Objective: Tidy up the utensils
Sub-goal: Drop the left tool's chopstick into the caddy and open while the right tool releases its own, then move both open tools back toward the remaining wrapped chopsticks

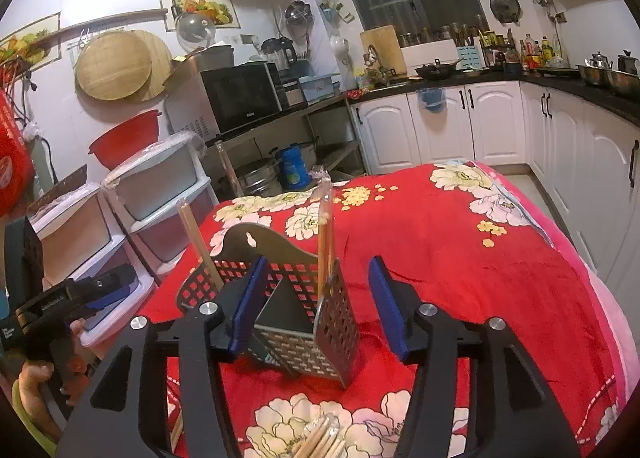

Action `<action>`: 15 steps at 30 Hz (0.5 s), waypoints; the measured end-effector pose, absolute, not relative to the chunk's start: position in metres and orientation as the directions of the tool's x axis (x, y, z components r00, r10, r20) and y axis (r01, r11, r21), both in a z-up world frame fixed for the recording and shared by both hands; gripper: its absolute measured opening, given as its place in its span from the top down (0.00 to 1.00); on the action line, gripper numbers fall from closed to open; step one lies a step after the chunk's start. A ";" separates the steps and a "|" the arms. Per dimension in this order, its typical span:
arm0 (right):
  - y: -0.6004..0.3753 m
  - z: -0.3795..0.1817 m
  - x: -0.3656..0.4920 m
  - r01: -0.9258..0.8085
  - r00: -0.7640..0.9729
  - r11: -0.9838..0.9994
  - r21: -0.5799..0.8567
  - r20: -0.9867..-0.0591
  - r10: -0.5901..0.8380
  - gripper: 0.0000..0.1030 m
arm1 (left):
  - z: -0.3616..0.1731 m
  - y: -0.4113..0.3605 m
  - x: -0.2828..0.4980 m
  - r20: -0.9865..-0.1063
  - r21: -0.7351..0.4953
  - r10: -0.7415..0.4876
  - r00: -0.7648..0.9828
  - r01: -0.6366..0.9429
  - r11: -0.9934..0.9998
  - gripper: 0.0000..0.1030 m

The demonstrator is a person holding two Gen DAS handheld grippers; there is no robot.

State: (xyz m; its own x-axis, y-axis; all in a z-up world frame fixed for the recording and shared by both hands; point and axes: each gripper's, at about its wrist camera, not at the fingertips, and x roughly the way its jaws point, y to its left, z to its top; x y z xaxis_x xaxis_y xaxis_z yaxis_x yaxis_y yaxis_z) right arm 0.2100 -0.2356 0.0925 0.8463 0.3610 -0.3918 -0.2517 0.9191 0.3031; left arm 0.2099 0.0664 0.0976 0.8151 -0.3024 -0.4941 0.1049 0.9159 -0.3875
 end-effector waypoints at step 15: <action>-0.229 0.076 0.192 -0.291 0.801 0.915 0.280 -0.452 0.393 0.49 | 0.081 0.070 0.184 -0.526 -0.388 -0.298 0.796 0.087 0.917 0.11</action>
State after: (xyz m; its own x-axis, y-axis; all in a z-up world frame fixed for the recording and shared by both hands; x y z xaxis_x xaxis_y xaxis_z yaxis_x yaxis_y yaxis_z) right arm 0.1916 -0.2289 0.0763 0.8007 0.3931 -0.4520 -0.2909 0.9148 0.2803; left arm 0.1841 0.0700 0.0808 0.7964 -0.2984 -0.5260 0.0873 0.9174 -0.3882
